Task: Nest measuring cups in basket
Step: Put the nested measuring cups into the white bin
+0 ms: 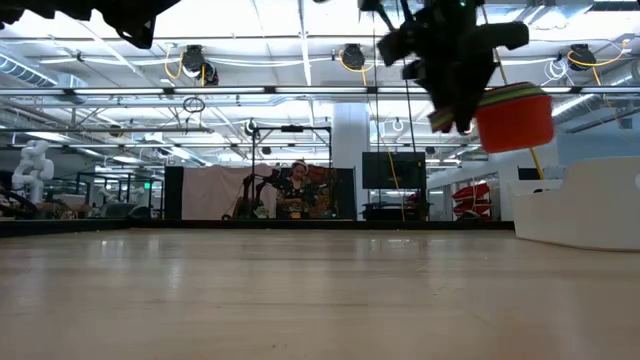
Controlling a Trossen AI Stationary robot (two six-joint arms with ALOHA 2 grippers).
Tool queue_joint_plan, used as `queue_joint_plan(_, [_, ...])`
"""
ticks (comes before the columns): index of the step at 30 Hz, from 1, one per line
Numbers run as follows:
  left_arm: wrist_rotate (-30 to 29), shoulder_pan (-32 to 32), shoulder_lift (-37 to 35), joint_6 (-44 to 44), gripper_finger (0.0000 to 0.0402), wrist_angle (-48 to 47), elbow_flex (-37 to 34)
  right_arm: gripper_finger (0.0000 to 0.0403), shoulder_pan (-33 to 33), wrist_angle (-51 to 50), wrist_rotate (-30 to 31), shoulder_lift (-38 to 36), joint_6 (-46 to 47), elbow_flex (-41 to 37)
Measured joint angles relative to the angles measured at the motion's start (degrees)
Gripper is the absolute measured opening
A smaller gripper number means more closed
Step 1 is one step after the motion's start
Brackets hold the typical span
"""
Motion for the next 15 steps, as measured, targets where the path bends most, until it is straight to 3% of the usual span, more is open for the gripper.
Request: queue_joint_plan(15, [0.0, -0.01, 0.0, 0.48, 0.0212, -0.44, 0.0, 0.0128, -7.15, 0.2, -0.27, -17.9, 34.37, -19.17])
